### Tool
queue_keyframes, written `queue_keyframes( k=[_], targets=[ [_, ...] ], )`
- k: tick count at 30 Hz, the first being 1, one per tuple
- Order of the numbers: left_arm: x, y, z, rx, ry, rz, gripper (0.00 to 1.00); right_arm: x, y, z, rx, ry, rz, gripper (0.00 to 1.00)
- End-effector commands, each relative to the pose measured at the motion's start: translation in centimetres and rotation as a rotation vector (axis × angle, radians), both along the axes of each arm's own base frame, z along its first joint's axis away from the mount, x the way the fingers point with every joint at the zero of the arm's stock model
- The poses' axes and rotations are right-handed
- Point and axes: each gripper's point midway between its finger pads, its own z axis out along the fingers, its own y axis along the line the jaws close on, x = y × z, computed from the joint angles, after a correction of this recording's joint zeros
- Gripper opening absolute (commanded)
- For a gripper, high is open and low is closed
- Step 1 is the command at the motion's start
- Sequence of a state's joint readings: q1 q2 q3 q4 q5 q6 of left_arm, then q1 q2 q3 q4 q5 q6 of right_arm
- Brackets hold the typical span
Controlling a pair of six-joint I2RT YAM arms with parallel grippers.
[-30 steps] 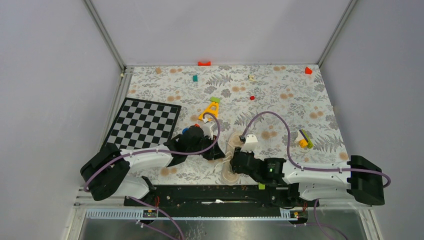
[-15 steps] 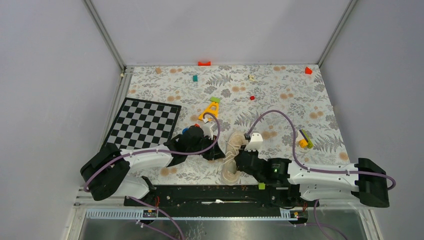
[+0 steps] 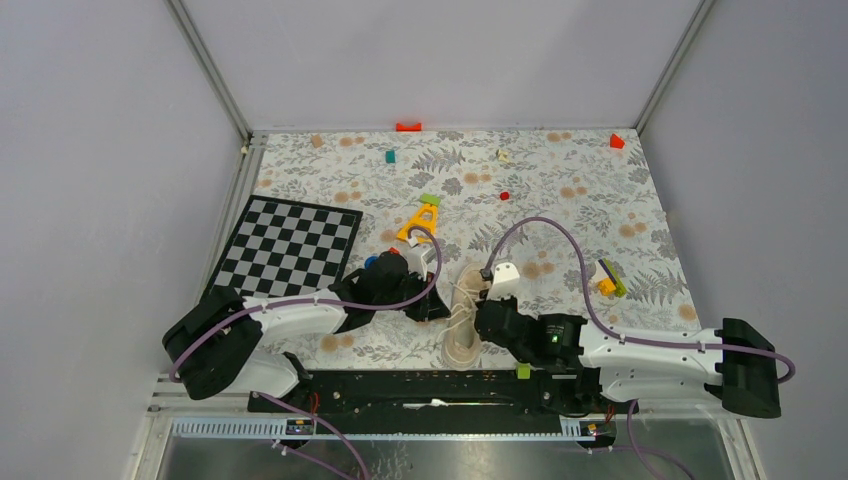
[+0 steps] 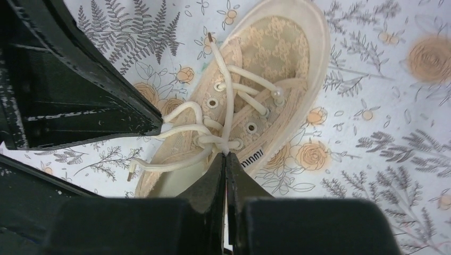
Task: Tie the shoes
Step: Tie the shoelace on the shoe.
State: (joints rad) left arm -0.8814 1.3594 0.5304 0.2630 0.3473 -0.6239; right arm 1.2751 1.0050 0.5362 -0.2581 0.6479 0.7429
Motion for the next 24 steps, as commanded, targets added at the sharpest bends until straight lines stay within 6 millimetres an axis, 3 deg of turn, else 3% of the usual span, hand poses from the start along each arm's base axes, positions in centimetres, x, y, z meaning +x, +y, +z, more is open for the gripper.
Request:
queue_keyframes(
  k=[1,5,9,12,20,24],
  targets=[
    [0.7,-1.2,1.9,-0.057,-0.050,-0.029,0.00,2.0,0.2,3.1,-0.086,-0.141,0.047,0.00],
    [0.7,-1.2,1.7,-0.055,-0.046,-0.031,0.00,2.5,0.9,3.7,-0.113,-0.184,0.084,0.01],
    [0.6,-1.3,1.7,-0.056,-0.044,-0.039,0.00,2.9,1.2,3.6,-0.130,-0.209,0.097,0.26],
    [0.6,-1.4,1.6,-0.056,-0.041,-0.043,0.00,2.7,1.1,3.6,-0.094,-0.186,0.081,0.32],
    [0.5,-1.5,1.4,-0.062,-0.034,-0.050,0.00,0.2,0.9,4.6,0.241,-0.111,0.073,0.48],
    [0.5,-1.7,1.4,-0.064,-0.031,-0.053,0.00,-1.2,1.0,3.5,0.217,-0.063,0.157,0.48]
  ],
)
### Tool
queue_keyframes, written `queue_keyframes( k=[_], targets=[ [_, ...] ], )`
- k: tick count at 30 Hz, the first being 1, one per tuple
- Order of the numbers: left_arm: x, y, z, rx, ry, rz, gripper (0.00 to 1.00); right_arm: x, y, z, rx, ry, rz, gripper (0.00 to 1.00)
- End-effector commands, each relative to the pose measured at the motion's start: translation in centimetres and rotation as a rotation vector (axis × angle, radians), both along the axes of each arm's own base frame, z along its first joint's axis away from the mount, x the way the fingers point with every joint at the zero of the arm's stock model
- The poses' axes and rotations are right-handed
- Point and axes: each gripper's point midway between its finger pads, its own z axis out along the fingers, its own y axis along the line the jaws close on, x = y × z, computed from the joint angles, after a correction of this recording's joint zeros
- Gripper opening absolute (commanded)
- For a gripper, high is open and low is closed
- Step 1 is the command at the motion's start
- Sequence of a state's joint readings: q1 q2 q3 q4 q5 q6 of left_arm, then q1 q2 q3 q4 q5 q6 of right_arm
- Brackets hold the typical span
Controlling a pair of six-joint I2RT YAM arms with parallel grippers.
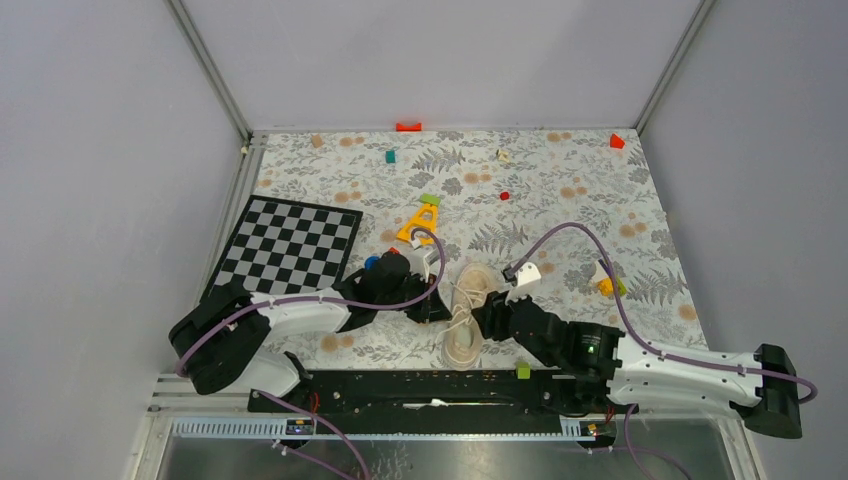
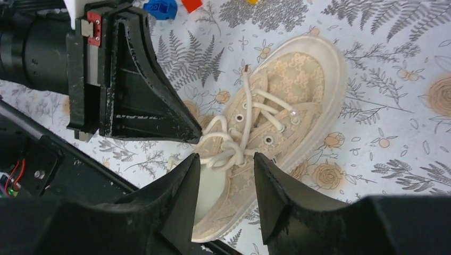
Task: Tie the shoes
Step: Tie the shoelace on the shoe.
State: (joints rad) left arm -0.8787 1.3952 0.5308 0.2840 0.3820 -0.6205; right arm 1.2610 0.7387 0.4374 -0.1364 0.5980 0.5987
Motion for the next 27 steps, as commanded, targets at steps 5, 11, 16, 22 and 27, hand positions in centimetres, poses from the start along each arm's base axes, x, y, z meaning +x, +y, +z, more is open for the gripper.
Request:
queue_keyframes(
  k=[5,11,16,22,27],
  targets=[
    [0.9,-1.5,2.0,-0.067,-0.051,-0.026,0.00,-2.3,2.3,-1.8,-0.132,0.070,0.159,0.53],
    [0.8,-1.4,2.1,-0.068,-0.052,-0.025,0.00,-0.9,2.4,-2.0,-0.268,0.037,0.087,0.56],
    [0.8,-1.4,2.1,-0.069,-0.054,-0.025,0.00,-0.2,2.1,-1.9,-0.316,0.020,0.043,0.56],
    [0.9,-1.5,2.3,-0.072,-0.056,-0.027,0.00,-0.3,2.1,-2.8,-0.365,0.040,0.049,0.56],
    [0.9,-1.5,2.3,-0.073,-0.055,-0.027,0.00,-0.3,0.9,-2.9,-0.372,0.039,0.020,0.56]
  ],
)
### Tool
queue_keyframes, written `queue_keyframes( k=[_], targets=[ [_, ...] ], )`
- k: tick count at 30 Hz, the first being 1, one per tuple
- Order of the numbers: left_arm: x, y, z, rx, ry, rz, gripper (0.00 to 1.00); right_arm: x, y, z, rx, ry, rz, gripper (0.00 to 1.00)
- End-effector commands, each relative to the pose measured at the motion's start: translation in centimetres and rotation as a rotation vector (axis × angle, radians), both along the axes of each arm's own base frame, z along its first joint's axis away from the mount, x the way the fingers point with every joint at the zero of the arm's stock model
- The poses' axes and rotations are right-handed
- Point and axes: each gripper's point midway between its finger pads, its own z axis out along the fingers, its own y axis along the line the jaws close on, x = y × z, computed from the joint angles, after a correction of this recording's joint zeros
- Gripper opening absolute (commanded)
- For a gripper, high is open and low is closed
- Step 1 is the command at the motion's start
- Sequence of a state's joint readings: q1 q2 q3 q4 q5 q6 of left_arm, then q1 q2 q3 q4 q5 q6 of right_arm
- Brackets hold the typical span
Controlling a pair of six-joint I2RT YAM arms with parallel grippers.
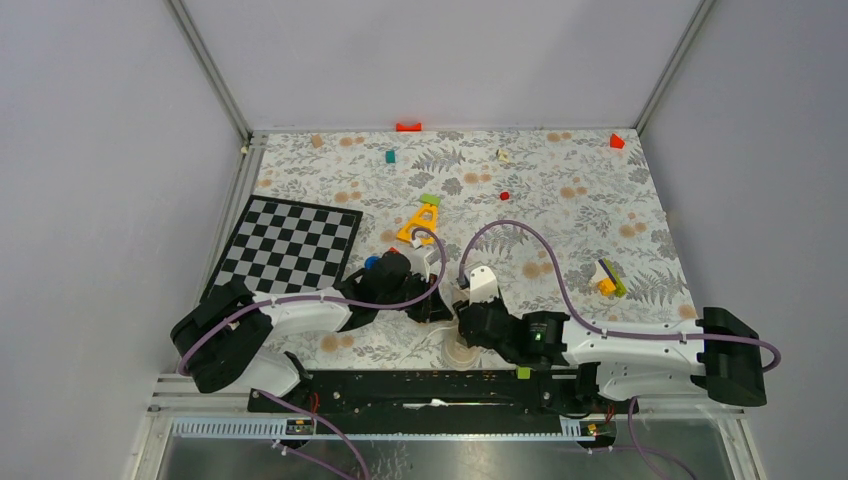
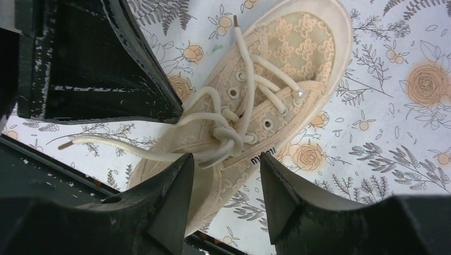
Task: Tie the shoes
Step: Tie the shoelace on the shoe.
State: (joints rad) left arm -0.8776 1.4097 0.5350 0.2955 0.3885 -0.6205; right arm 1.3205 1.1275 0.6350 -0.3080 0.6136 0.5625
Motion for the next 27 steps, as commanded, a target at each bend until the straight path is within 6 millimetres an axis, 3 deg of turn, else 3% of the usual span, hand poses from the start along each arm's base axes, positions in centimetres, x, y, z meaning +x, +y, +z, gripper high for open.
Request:
queue_keyframes(
  k=[1,9,27],
  targets=[
    [0.8,-1.3,2.4,-0.070,-0.056,-0.022,0.00,0.6,-0.9,1.3,0.009,-0.048,-0.046,0.55],
    [0.9,-1.4,2.6,-0.073,-0.059,-0.024,0.00,0.5,-2.0,0.9,0.052,-0.051,-0.079,0.55],
    [0.7,-1.4,2.4,-0.076,-0.053,-0.027,0.00,0.7,-0.3,0.8,0.018,-0.041,-0.060,0.61]
  ],
)
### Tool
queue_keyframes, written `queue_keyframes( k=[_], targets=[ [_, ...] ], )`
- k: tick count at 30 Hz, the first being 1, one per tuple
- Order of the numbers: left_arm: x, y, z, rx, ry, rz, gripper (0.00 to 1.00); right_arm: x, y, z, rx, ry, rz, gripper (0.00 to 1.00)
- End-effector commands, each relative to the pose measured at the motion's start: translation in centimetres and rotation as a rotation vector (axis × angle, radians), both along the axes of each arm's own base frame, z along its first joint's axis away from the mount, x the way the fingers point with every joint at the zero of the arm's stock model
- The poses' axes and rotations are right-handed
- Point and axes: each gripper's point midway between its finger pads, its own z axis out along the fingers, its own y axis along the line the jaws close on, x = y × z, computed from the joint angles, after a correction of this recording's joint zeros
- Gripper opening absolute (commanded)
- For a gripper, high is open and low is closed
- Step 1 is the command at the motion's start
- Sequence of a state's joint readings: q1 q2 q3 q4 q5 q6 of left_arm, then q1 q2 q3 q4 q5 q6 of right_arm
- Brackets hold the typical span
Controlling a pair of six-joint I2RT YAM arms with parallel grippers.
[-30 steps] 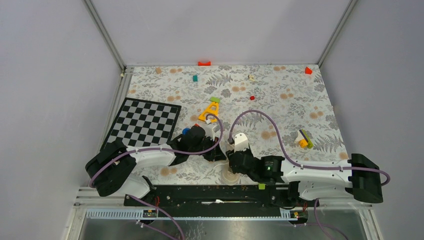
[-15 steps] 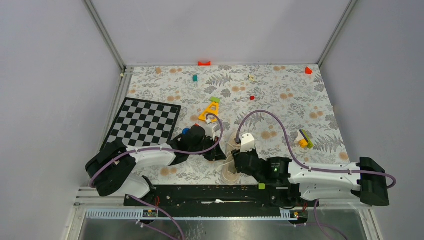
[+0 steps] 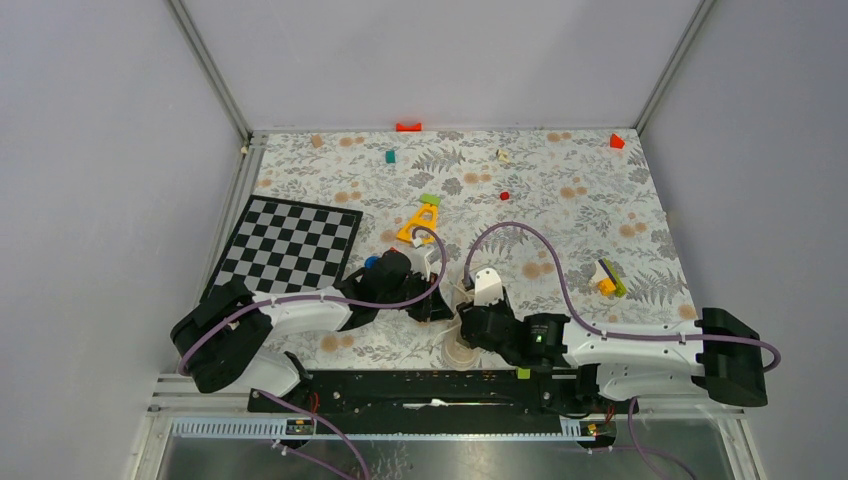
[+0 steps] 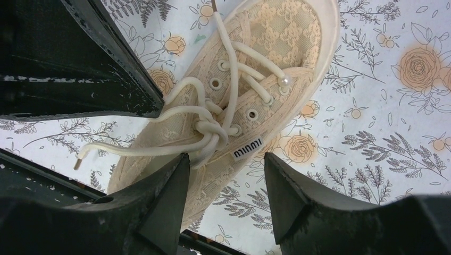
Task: Tie the shoes
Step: Tie the shoelace on the shoe.
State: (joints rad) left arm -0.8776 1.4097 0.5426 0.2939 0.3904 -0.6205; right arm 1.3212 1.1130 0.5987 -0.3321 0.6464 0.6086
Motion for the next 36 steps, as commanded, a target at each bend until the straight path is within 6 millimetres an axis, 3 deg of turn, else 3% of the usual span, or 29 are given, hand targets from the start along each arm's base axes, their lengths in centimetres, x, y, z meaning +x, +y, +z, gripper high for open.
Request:
queue_keyframes(
  k=[1,12,17,21,28,36],
  targets=[
    [0.6,-1.2,2.2,-0.073,-0.050,-0.026,0.00,0.7,1.3,1.8,0.041,-0.043,-0.009,0.60],
    [0.6,-1.2,2.0,-0.072,-0.048,-0.028,0.00,0.3,3.1,1.9,0.065,-0.021,0.029,0.58],
    [0.6,-1.2,2.0,-0.075,-0.049,-0.027,0.00,0.5,2.1,1.9,0.012,-0.038,-0.003,0.33],
    [0.5,-1.2,2.0,-0.075,-0.047,-0.030,0.00,0.8,1.1,2.3,0.018,-0.061,-0.037,0.26],
    [0.5,-1.3,2.0,-0.078,-0.048,-0.031,0.00,1.0,-0.3,2.1,0.006,-0.081,-0.064,0.01],
    [0.6,-1.1,2.2,-0.076,-0.054,-0.022,0.00,0.6,-0.4,1.4,0.040,-0.065,-0.060,0.00]
  ],
)
